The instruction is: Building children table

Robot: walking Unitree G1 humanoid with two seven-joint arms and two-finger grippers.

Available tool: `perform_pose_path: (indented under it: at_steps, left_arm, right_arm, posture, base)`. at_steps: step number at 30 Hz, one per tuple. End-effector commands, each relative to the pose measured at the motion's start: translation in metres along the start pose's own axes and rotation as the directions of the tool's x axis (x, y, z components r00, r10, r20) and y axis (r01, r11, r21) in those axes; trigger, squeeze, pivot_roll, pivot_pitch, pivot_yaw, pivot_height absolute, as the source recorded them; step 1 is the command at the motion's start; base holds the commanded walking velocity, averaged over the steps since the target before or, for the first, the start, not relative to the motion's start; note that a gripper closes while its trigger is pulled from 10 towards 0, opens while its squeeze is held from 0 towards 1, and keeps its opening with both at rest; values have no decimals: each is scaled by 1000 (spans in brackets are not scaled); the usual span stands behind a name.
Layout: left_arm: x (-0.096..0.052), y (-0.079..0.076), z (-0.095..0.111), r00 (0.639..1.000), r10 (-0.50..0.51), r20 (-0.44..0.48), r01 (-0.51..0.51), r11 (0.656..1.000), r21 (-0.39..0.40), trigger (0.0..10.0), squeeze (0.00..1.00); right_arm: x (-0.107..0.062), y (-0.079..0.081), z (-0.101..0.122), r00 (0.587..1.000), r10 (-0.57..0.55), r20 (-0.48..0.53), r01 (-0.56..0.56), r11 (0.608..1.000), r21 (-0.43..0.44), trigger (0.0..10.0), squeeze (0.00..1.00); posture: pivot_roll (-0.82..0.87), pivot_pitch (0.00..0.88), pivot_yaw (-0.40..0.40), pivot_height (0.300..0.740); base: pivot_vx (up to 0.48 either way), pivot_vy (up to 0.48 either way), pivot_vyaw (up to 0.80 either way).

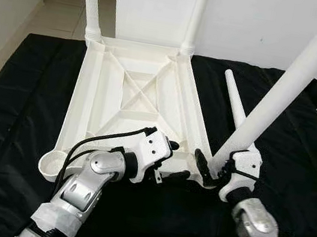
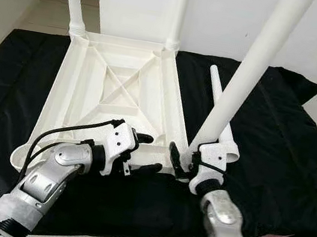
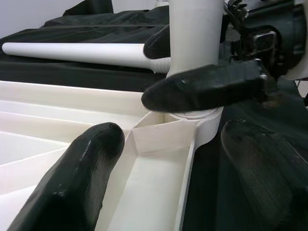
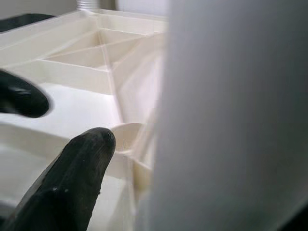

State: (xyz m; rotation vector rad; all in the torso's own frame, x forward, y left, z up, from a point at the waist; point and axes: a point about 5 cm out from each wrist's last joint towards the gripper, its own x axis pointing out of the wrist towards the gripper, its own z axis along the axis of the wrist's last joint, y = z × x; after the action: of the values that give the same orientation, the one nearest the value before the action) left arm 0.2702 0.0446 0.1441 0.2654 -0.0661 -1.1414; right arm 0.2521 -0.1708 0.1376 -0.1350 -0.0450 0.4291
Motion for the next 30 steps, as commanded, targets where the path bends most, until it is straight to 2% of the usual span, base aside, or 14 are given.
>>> perform_pose_path:
  at_steps: [1,3,7,8,9,10,11,12,21,22,23,24,29,30]
  left_arm:
    - [0,0,-1,999,40,-7,-40,999,-8,10000,0]
    - [0,-4,-2,1000,16,-9,-16,1000,-13,10000,0]
    - [0,-5,-1,1000,6,-7,-6,1000,-15,10000,0]
    - [0,-5,-1,1000,5,-6,-6,1000,-13,10000,0]
    - [0,-5,-1,1000,5,-6,-6,1000,-13,10000,0]
    - [-1,-4,0,1000,7,-6,-7,1000,-13,10000,0]
    - [-1,-4,0,1000,7,-6,-7,1000,-13,10000,0]
    - [-1,-3,1,1000,9,-5,-9,1000,-12,10000,0]
    - [-2,-2,2,1000,16,-4,-16,1000,-12,10000,0]
    - [-1,-2,2,1000,15,-3,-15,1000,-14,10000,0]
    - [-1,-2,2,1000,15,-3,-15,1000,-14,10000,0]
    - [-1,-2,2,1000,15,-3,-15,1000,-14,10000,0]
    - [-1,-2,3,1000,16,-2,-16,1000,-14,10000,0]
    - [-1,-2,3,1000,16,-2,-16,1000,-15,10000,0]
  right_arm:
    - [1,0,-1,999,51,3,-51,999,-7,10000,0]
    - [2,-3,-3,994,110,-4,-110,993,-30,10000,0]
    - [2,-5,-4,989,145,-6,-146,989,-39,10000,0]
    - [3,-6,-7,985,171,-14,-171,984,-45,7569,0]
    - [3,-6,-7,985,171,-14,-171,984,-45,7569,0]
    - [3,-7,-10,982,189,-32,-190,981,-48,2863,0]
    - [3,-7,-10,982,189,-32,-190,981,-48,2863,0]
    - [3,-8,-14,979,200,-47,-202,978,-48,0,0]
    - [-2,-16,-18,974,220,-61,-223,974,-42,0,0]
    - [-3,-17,-18,978,201,-57,-203,978,-39,549,0]
    - [-3,-17,-18,978,201,-57,-203,978,-39,549,0]
    - [-2,-18,-17,983,178,-53,-180,983,-32,10000,0]
    - [1,-19,-15,993,105,-46,-107,994,-28,10000,0]
    - [3,-18,-16,997,56,-58,-58,998,-36,10000,0]
  posture:
    - [-53,21,-41,740]
    - [-54,26,-35,740]
    - [-51,29,-31,740]
    - [-50,31,-31,740]
    - [-50,31,-31,740]
    - [-47,33,-29,740]
    - [-47,33,-29,740]
    - [-47,33,-29,740]
    - [-52,44,-27,740]
    - [-52,44,-27,740]
    - [-52,44,-27,740]
    - [-54,47,-27,740]
    - [-54,48,-28,740]
    - [-53,50,-29,740]
  base:
    - [0,0,0]
    - [0,0,0]
    - [0,0,0]
    - [0,0,0]
    - [0,0,0]
    - [0,0,0]
    - [0,0,0]
    - [0,0,0]
    - [0,0,0]
    - [0,0,0]
    - [0,0,0]
    - [0,0,0]
    - [0,0,0]
    - [0,0,0]
